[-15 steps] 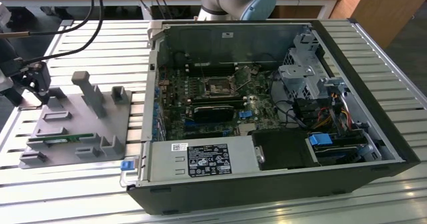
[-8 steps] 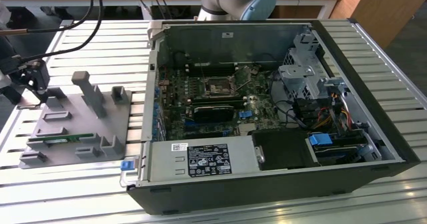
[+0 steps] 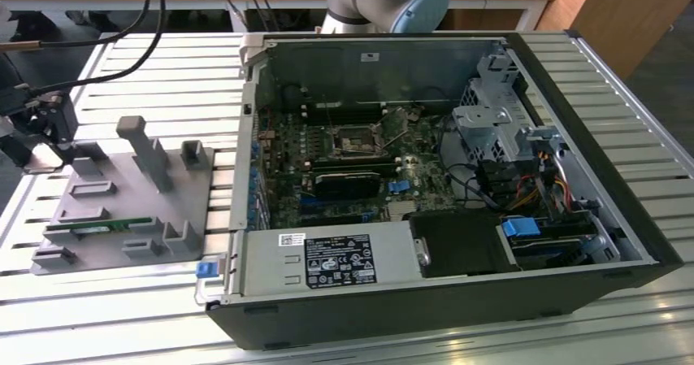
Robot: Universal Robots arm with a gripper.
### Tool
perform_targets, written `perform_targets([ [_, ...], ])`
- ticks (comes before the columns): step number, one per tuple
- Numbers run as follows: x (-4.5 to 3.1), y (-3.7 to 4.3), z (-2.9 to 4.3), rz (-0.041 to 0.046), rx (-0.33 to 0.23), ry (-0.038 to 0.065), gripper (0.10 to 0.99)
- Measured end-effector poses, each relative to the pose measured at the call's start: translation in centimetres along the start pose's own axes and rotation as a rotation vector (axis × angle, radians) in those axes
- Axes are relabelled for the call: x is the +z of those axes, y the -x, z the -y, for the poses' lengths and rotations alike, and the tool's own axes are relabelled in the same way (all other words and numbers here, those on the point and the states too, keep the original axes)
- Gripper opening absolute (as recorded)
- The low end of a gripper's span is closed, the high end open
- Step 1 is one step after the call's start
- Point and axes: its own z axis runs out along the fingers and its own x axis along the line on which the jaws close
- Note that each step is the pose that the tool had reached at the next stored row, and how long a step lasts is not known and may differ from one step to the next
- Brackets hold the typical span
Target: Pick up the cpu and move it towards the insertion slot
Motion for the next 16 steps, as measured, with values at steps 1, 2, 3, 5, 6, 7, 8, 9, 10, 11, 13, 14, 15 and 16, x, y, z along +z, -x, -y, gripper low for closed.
perform_targets([
  [1,-0.08,0.0,-0.01,0.0001,0.0,0.0,0.545],
  [2,-0.16,0.0,-0.01,0.0002,0.0,0.0,0.545],
  [3,-0.25,0.0,-0.02,0.0001,0.0,0.0,0.545],
  [5,-0.41,0.0,-0.04,0.0,0.0,0.0,0.545],
  [6,-0.49,0.0,-0.05,0.0,0.0,0.0,0.545],
  [7,-0.57,0.0,-0.05,0.0001,0.0,0.0,0.545],
  [8,-0.65,0.0,-0.06,0.0001,0.0,0.0,0.545],
  [9,-0.75,0.0,-0.07,0.0001,0.0,0.0,0.545],
  [10,-0.86,0.0,-0.08,0.0,0.0,0.0,0.545],
  [11,-0.96,0.0,-0.09,0.0001,0.0,0.0,0.545],
  [13,-1.18,0.0,-0.1,0.0001,0.0,0.0,0.545],
  [14,-1.29,0.0,-0.11,0.0,0.0,0.0,0.545],
  [15,-1.4,0.0,-0.13,0.0001,0.0,0.0,0.545],
  [16,-1.51,0.0,-0.13,0.0001,0.0,0.0,0.545],
])
